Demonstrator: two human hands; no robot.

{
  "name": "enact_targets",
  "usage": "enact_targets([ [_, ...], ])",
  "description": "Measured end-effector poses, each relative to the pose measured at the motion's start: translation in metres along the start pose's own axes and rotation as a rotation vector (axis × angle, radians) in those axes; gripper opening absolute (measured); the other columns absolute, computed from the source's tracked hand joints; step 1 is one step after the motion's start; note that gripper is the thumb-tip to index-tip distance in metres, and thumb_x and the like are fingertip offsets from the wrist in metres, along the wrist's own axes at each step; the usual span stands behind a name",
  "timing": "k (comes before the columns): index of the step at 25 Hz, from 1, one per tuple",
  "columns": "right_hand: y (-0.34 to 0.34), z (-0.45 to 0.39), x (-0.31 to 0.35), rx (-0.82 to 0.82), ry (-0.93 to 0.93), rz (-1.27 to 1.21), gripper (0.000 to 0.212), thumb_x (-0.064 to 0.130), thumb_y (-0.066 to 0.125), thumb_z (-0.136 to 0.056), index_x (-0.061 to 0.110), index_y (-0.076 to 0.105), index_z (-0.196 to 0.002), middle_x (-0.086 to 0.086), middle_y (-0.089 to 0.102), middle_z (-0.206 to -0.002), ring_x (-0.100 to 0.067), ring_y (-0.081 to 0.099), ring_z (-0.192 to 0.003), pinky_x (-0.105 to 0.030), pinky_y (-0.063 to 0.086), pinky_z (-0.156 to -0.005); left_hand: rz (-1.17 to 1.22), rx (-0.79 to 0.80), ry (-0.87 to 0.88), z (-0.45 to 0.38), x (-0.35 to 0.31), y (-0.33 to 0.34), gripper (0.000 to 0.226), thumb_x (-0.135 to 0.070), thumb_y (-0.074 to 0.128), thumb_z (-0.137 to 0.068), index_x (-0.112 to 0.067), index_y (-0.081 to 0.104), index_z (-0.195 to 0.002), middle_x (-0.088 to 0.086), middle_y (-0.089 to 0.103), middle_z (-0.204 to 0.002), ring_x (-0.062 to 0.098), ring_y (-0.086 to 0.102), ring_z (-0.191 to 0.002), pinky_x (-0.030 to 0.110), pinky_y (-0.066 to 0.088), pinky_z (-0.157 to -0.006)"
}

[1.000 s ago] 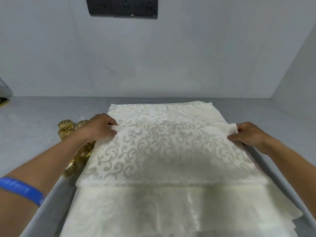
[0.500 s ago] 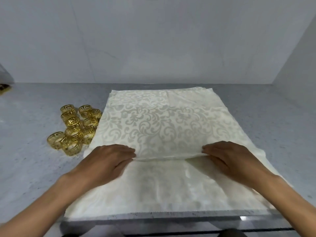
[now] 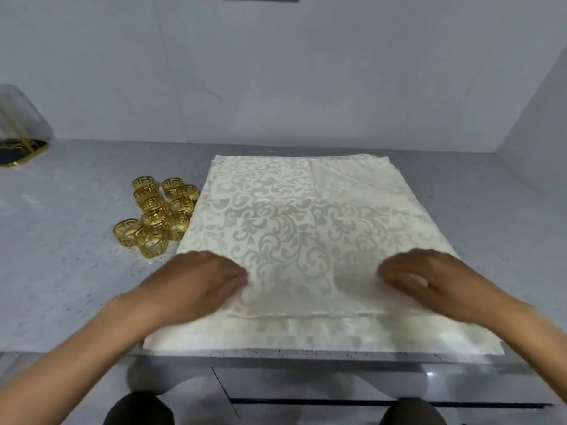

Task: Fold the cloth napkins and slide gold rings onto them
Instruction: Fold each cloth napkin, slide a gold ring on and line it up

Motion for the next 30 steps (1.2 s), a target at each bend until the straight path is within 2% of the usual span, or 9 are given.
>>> enact_targets([
  [2,-0.003,-0.033,-0.026,-0.022,0.158,0.087,0.031,0.028,0.046,-0.099,0.029,0.061,-0.127,0.009,0.064,-0.127,-0.019,0.059,-0.114,-0.036,0.049,-0.091,-0.036,0.012,-0.072,-0.034,0.033,-0.008,0.054,-0.05,0.025,-0.086,-0.03,0.066,-0.115,-0.013,0.068,-0.116,0.013,0.064,-0.106,0.037,0.053,-0.085],
  [5,0.006,-0.073,-0.058,0.135,0.345,0.257,0.063,0.007,0.047,-0.084,0.03,0.037,-0.142,0.0,0.052,-0.137,-0.027,0.049,-0.122,-0.039,0.043,-0.093,-0.267,0.135,-0.156,-0.081,0.067,-0.013,0.044,-0.03,0.049,-0.082,-0.028,0.054,-0.126,-0.006,0.057,-0.123,0.019,0.057,-0.111,0.038,0.045,-0.089],
  [8,-0.001,-0.089,-0.078,0.166,0.432,0.254,0.059,0.019,0.054,-0.077,0.032,0.043,-0.134,0.007,0.055,-0.122,-0.021,0.045,-0.116,-0.036,0.035,-0.091,-0.212,0.261,-0.263,-0.101,0.09,-0.02,0.045,-0.034,0.061,-0.079,-0.034,0.052,-0.122,-0.011,0.053,-0.107,0.013,0.053,-0.099,0.032,0.041,-0.08],
  [11,-0.009,-0.091,-0.101,0.141,0.496,0.191,0.035,0.031,0.059,-0.085,0.03,0.059,-0.12,0.009,0.062,-0.116,-0.02,0.05,-0.114,-0.039,0.036,-0.096,-0.021,0.259,-0.288,-0.105,0.114,-0.027,0.009,-0.034,0.066,-0.082,-0.036,0.059,-0.088,-0.013,0.061,-0.09,0.011,0.057,-0.084,0.028,0.047,-0.071],
  [14,-0.014,-0.09,-0.117,-0.011,0.532,-0.053,0.012,0.03,0.062,-0.092,0.023,0.07,-0.097,-0.001,0.071,-0.103,-0.022,0.061,-0.095,-0.036,0.047,-0.087,-0.105,0.077,-0.264,-0.109,0.131,-0.03,0.007,-0.03,0.064,-0.091,-0.032,0.062,-0.084,-0.013,0.062,-0.092,0.01,0.057,-0.086,0.027,0.04,-0.073],
  [18,-0.012,-0.097,-0.128,-0.134,0.595,-0.125,0.012,0.023,0.062,-0.092,0.025,0.067,-0.082,0.001,0.071,-0.106,-0.023,0.062,-0.098,-0.036,0.048,-0.087,-0.135,-0.11,-0.281,-0.118,0.144,-0.016,0.015,-0.026,0.062,-0.093,-0.019,0.073,-0.099,-0.006,0.07,-0.102,0.018,0.061,-0.094,0.03,0.041,-0.079],
  [25,0.001,-0.105,-0.139,-0.226,0.594,-0.078,0.017,0.022,0.061,-0.094,0.012,0.074,-0.101,-0.004,0.071,-0.112,-0.025,0.062,-0.102,-0.034,0.046,-0.086,-0.114,-0.283,-0.26,-0.129,0.148,-0.003,0.015,-0.017,0.063,-0.092,-0.017,0.077,-0.098,0.0,0.075,-0.101,0.024,0.067,-0.093,0.034,0.048,-0.084],
  [28,0.001,-0.107,-0.133,-0.234,0.628,-0.03,0.017,0.025,0.059,-0.094,0.015,0.072,-0.102,-0.003,0.07,-0.112,-0.025,0.061,-0.1,-0.033,0.042,-0.082,-0.144,-0.276,-0.304,-0.128,0.14,-0.007,0.016,-0.019,0.059,-0.093,-0.017,0.075,-0.092,0.002,0.074,-0.097,0.027,0.067,-0.091,0.04,0.044,-0.09],
  [30,-0.008,-0.102,-0.108,-0.235,0.695,0.133,0.025,0.029,0.058,-0.094,0.017,0.066,-0.114,-0.005,0.063,-0.122,-0.029,0.056,-0.107,-0.041,0.038,-0.09,-0.266,-0.337,-0.316,-0.118,0.117,-0.013,0.016,-0.019,0.056,-0.091,-0.014,0.071,-0.09,0.005,0.071,-0.097,0.031,0.064,-0.092,0.048,0.034,-0.098],
])
Point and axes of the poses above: each hand's wrist, its own z-axis away from the middle knuckle, its own y-axis out of the palm, x = y × z, the point moved 2 cm from there along -z, towards the middle knuckle
